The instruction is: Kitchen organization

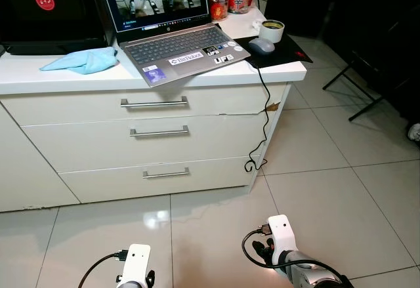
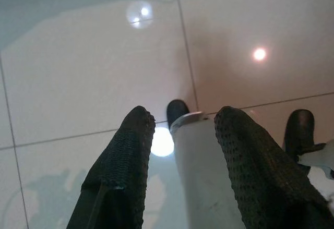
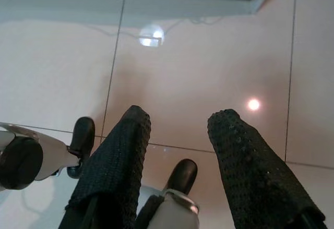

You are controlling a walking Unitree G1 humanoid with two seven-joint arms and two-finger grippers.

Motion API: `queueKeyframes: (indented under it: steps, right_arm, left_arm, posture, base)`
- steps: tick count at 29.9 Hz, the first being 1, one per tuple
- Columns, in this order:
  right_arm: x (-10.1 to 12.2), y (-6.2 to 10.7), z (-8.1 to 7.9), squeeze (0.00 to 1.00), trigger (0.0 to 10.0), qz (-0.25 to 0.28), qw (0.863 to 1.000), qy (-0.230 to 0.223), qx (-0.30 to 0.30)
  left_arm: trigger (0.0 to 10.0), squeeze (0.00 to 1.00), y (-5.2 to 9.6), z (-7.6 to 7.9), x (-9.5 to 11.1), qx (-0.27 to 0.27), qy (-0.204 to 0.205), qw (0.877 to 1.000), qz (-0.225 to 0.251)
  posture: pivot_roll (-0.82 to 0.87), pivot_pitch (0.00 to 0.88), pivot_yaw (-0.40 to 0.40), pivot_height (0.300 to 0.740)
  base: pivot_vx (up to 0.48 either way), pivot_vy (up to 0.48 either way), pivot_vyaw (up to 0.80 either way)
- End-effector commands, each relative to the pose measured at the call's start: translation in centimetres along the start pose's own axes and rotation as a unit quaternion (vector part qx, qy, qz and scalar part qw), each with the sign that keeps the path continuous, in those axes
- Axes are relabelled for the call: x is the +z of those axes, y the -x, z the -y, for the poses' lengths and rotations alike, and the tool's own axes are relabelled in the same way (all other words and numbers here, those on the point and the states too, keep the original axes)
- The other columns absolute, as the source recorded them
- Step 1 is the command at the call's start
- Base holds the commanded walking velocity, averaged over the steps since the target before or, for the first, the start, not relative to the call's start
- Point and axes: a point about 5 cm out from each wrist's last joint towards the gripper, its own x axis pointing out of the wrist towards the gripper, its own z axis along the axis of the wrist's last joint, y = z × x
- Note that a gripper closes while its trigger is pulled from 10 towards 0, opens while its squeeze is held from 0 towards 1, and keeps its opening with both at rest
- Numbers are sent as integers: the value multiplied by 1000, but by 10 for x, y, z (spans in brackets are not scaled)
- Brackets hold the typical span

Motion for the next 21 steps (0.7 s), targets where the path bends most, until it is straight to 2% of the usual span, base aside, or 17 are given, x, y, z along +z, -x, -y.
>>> queueKeyframes:
  steps: [1, 21]
  right_arm:
    - [4, -1, -3, 0, 10000, 1, 1000, 1, 10]
    - [5, -2, -4, 0, 10000, 2, 1000, 1, 10]
  left_arm:
    - [10000, 0, 1, -3, -4, 5, -5, 1000, -10]
    - [10000, 0, 0, -5, -3, 5, -5, 1000, -11]
  posture:
    - [9, 0, -10, 740]
    - [10, 0, -12, 740]
  base:
    - [0, 480, 0]
    - [0, 480, 0]
